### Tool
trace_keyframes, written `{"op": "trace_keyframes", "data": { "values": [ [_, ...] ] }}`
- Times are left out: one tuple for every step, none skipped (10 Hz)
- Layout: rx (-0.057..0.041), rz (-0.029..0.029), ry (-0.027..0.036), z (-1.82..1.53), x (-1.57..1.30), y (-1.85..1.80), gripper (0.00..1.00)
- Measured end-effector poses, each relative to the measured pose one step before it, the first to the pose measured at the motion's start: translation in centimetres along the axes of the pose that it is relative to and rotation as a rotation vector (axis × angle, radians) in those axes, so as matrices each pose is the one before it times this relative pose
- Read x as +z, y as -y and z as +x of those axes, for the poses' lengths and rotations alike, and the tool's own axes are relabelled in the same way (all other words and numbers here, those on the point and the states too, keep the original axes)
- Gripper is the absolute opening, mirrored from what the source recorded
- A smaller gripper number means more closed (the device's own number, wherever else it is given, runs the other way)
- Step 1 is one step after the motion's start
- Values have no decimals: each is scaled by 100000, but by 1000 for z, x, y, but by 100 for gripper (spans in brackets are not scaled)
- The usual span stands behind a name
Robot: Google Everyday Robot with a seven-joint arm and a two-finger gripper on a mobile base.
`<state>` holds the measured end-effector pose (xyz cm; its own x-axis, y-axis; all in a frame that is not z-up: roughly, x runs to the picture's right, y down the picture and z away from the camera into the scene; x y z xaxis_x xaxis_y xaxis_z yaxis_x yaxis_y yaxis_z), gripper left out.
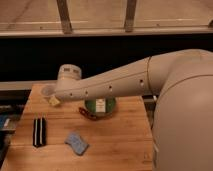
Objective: Pick up the ceramic cup
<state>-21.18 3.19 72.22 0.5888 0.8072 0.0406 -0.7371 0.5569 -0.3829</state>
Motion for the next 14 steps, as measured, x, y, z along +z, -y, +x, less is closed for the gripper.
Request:
{"op": "trace_keyframes", "data": {
  "values": [
    [-1373, -791, -523, -672, 782, -204, 80],
    [-1574, -969, -624, -1042, 1187, -261, 80],
    [-1559, -891, -501, -1270, 1292, -95, 80],
    [-1221, -242, -513, -905, 969, 191, 80],
    [-1814, -25, -986, -832, 1036, 379, 80],
    [-1427, 348, -1457, -514, 791, 535, 80],
    [-838, 463, -1153, -388, 576, 543, 80],
    [-1359, 123, -1279, -527, 670, 305, 80],
    [-1170, 285, -1317, -621, 885, 456, 80],
    [-839, 43, -806, -510, 721, 164, 80],
    [-365, -228, -608, -289, 567, -66, 80],
    [-247, -243, -513, -372, 756, -128, 80],
    [256, -199, 112, -314, 508, -77, 80],
    [671, 217, 129, -120, 467, 155, 80]
  ]
}}
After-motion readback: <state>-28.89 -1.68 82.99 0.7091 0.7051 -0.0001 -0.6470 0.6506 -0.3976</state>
